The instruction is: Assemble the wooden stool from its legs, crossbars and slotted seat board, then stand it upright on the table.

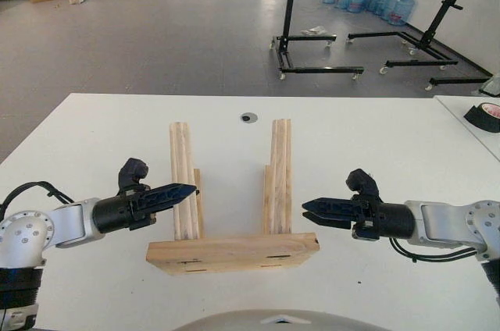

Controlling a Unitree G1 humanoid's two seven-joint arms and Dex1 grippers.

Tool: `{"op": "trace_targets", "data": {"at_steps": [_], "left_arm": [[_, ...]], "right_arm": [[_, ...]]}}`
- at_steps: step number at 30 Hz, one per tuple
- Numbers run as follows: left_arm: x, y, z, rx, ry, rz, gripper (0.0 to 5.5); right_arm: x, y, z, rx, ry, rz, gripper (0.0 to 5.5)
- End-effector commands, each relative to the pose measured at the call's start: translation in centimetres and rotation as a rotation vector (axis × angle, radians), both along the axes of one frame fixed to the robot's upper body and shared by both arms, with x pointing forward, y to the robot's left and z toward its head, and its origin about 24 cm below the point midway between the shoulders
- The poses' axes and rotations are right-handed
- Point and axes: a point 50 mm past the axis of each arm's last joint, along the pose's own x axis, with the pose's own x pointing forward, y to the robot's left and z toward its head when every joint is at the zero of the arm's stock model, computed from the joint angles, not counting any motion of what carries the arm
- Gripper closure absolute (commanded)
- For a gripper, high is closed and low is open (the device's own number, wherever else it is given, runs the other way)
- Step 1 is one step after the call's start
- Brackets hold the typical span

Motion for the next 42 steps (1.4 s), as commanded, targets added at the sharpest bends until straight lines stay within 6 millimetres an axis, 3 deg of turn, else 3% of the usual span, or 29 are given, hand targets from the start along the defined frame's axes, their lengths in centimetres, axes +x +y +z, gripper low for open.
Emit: {"op": "trace_targets", "data": {"at_steps": [1,4,7,10,13,16,20,25,32,37,39,42], "left_arm": [[0.3,0.6,0.2,0.032,-0.053,0.037,1.06],[-0.8,2.0,-0.5,0.112,-0.053,0.064,1.06],[-1.9,5.2,-1.7,0.463,-0.167,0.071,1.06],[-1.5,8.0,-0.6,0.756,-0.443,0.038,1.06],[-3.3,8.3,-1.3,0.955,-0.699,-0.255,1.06],[-5.3,5.8,-3.3,0.924,-0.845,-0.448,1.06],[-6.8,4.0,-5.1,0.955,-0.990,-0.631,1.06],[-6.7,2.6,-6.1,0.921,-1.060,-0.592,1.06],[-5.7,1.3,-7.5,0.881,-1.111,-0.563,1.06],[-5.6,1.2,-8.1,0.869,-1.127,-0.606,1.06],[-5.2,1.2,-8.0,0.865,-1.132,-0.596,1.32],[-5.0,1.0,-8.1,0.866,-1.135,-0.593,1.83]], "right_arm": [[0.4,0.0,0.2,-0.017,-0.090,-0.040,1.23],[0.2,-0.2,0.1,-0.072,-0.179,-0.034,1.23],[0.0,-1.7,-0.6,-0.234,-0.404,-0.064,1.23],[-0.2,-3.8,-1.7,-0.424,-0.658,-0.060,1.23],[-1.7,-4.3,-2.6,-0.593,-0.935,0.147,1.23],[-3.1,-3.6,-4.0,-0.647,-1.130,0.354,1.23],[-4.9,-2.7,-5.8,-0.616,-1.185,0.461,1.23],[-6.5,-0.4,-7.1,-0.518,-1.137,0.382,1.23],[-5.6,1.2,-9.2,-0.469,-1.083,0.340,1.23],[-5.3,2.4,-9.4,-0.442,-1.095,0.367,1.23],[-5.2,2.8,-9.3,-0.434,-1.100,0.367,1.23],[-4.5,2.8,-9.2,-0.436,-1.106,0.368,1.74]]}}
